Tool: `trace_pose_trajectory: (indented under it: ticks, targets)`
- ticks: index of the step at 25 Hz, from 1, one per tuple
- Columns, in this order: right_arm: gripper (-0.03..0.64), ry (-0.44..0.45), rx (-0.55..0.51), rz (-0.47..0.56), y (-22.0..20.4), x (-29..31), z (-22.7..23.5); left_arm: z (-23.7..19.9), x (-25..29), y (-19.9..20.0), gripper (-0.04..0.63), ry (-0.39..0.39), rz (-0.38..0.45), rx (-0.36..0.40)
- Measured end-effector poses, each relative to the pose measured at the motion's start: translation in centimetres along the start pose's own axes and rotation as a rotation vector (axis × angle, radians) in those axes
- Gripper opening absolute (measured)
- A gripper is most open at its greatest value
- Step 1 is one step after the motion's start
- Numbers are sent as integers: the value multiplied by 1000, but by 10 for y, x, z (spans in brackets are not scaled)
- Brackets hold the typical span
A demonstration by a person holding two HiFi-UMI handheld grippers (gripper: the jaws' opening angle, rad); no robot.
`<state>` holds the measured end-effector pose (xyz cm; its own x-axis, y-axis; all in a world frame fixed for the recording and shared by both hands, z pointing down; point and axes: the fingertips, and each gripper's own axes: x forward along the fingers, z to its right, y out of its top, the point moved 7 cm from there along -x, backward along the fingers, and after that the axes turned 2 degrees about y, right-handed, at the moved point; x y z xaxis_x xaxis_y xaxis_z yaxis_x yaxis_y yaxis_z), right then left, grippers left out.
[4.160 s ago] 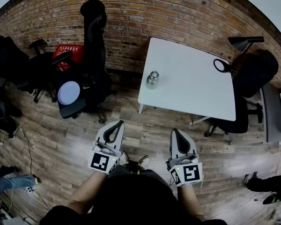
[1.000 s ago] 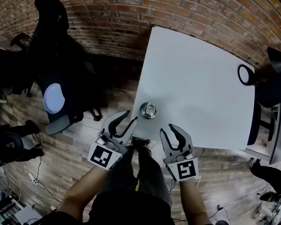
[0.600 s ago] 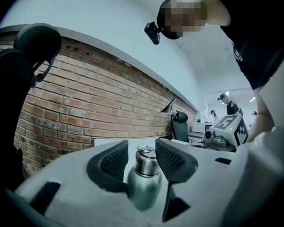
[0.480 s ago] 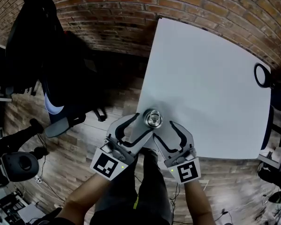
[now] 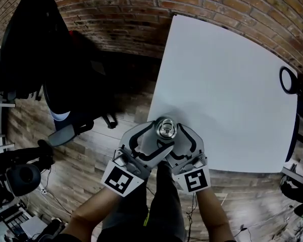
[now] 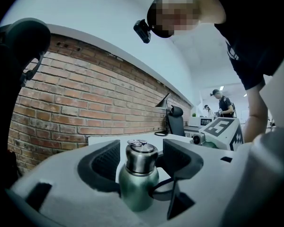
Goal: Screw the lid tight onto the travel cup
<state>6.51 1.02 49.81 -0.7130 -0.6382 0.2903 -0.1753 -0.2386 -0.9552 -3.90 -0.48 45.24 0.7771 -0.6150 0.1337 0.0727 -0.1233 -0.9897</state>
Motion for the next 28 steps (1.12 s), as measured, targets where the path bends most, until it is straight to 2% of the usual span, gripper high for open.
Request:
trace_pose_trajectory:
  ticks: [3,13,17,20,28]
  targets:
    - [299,-21,7,13,-1,6,5,1,6,-2,276,16,-11,1]
    - [304,-7,-26,24,-4,16,2,5,18,-6,275,65,-21,42]
    - [304,-9,-31,30,-5,16,1,4,19,-6,245,56,-17,60]
    - [304,-2,-25,29,-6,18,2,-2,19,-5,244,-35,-11,85]
    - [304,59,-43,36,-4,13,6,-16,26,-1,244,-454,-34,124]
